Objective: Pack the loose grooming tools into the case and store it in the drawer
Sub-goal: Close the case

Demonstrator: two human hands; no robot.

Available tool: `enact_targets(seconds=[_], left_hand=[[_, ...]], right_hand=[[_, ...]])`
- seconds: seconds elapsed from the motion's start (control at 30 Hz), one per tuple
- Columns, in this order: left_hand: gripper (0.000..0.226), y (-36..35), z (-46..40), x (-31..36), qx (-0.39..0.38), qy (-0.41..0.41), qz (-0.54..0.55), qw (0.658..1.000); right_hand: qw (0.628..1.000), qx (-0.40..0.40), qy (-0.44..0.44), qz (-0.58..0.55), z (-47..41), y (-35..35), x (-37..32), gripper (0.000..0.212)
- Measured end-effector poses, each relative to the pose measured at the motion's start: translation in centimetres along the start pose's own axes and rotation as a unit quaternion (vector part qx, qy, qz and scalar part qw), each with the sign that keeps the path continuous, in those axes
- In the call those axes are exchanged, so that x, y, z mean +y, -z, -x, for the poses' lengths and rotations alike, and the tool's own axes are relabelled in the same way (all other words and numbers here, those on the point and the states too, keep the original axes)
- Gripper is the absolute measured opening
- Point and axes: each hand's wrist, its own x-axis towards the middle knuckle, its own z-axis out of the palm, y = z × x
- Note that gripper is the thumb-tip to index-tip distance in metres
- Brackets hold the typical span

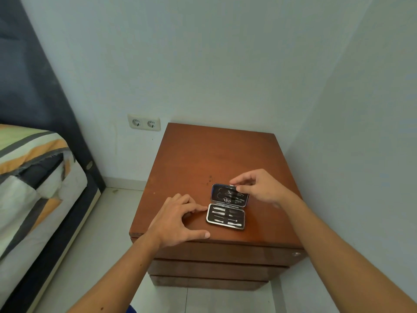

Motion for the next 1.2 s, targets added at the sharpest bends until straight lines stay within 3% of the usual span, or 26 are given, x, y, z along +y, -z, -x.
enact_targets(seconds=[0.17, 0.53, 0.8, 1.2], left_hand=[[0.084, 0.0, -0.1, 0.0, 0.000, -0.003, -0.009, 1.000], [0.084, -0.1, -0.1, -0.1, -0.011, -0.001, -0.023, 1.000], [0.076, -0.2, -0.5, 0.4, 0.033, 0.017, 0.012, 0.999], [0.071, -0.2, -0.6, 0.4, 0.031, -0.010, -0.018, 0.999]], right_hand=[[0.999, -0.030, 0.030, 0.017, 2.0, -0.7, 1.1, 0.024], [0.997, 0.018, 0.048, 0.064, 4.2, -4.6, 5.7, 0.074], [0.996, 0.009, 0.061, 0.071, 4.2, -4.9, 6.2, 0.069], [0.994, 0.006, 0.084, 0.073, 3.9, -5.7, 6.4, 0.068]])
